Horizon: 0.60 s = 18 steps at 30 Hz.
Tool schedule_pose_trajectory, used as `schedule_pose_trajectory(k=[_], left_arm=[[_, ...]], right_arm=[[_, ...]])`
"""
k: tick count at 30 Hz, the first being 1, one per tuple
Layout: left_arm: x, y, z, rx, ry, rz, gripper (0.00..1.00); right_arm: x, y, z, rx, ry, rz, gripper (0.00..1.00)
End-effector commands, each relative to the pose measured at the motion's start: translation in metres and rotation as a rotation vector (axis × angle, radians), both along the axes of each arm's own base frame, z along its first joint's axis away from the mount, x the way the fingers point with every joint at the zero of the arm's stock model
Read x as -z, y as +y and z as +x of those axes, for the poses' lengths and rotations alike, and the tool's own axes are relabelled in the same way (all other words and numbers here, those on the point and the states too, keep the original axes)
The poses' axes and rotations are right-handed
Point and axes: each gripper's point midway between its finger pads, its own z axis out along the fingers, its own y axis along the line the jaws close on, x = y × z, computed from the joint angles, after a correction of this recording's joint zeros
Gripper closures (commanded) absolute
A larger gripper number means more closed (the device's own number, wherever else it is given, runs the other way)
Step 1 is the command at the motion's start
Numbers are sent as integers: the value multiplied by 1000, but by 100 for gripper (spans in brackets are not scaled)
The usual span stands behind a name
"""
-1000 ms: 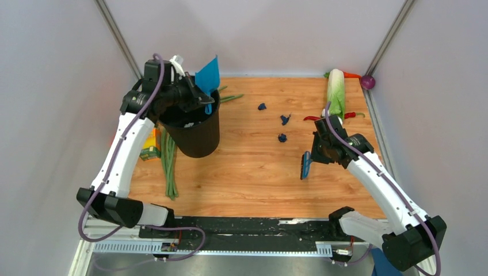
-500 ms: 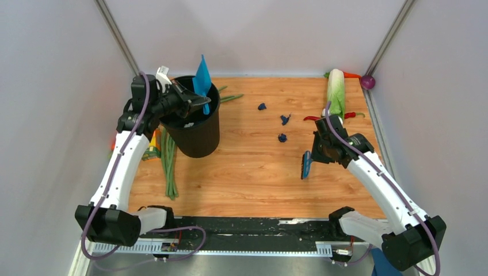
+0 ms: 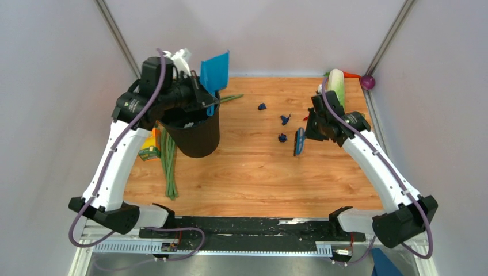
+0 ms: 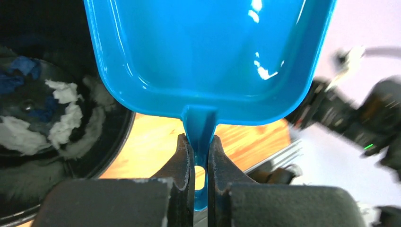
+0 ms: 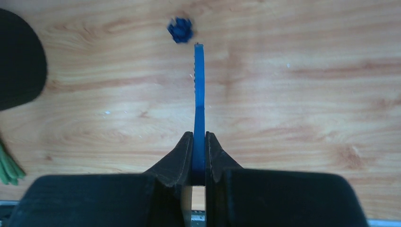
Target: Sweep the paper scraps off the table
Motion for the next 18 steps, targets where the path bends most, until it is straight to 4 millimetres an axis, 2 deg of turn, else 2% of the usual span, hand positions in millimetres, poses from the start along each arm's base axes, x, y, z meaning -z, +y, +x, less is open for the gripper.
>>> schedule_pose_trajectory(k=[1,2,4,9,13,14,18], left_arm=[[54,16,-23,34,81,363,100],[59,11,-29,57,92,382,100],[69,15,-35,51,112,435,100],[87,22,-53,70,150,479,100],[100,24,-68,101,181,504,100],[107,30,-67,80,190,538,100],[118,40,-76,78,210,608,100]], right_arm=[[-37,25,50,-30,-110,68,100],[-41,34,59,-39,-115,92,100],[-48,50,79,-52,-122,143,100],[-39,91,131,-53,-77,289,100],[-21,117,170,-22,-49,416,100],[-18,123,182,-3,-50,441,100],[-3,134,223,96,-48,495,100]])
